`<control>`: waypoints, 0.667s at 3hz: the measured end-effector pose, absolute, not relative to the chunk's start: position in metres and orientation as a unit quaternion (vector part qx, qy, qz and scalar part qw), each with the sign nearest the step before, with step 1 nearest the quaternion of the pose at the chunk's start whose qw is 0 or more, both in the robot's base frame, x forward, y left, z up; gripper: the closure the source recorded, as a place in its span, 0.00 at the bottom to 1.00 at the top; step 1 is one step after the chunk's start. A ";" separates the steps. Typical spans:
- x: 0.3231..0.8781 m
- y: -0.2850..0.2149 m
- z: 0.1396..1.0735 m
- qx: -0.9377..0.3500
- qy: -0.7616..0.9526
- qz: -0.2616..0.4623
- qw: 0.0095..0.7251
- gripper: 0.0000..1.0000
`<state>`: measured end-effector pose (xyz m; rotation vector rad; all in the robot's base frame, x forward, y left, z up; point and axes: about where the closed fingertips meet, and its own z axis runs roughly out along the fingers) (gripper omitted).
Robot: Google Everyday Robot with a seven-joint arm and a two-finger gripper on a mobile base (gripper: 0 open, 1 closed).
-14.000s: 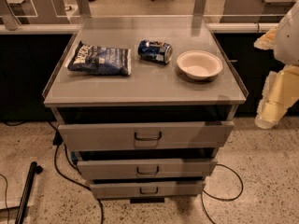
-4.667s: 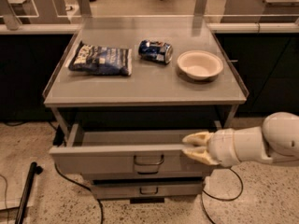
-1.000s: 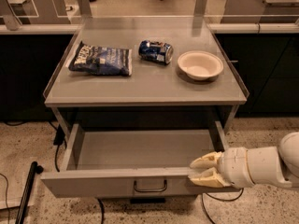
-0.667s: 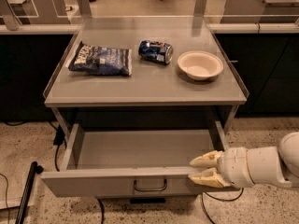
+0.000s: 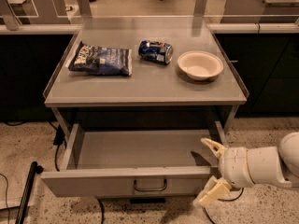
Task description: Open top drawer
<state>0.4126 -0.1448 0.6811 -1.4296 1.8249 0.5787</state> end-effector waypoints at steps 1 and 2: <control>0.413 -0.145 0.681 -0.557 0.710 0.225 0.367 0.18; 0.405 -0.152 0.675 -0.544 0.720 0.230 0.364 0.42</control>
Offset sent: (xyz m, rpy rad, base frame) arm -0.0163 -0.0212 -0.0154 0.0192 0.0532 -0.0598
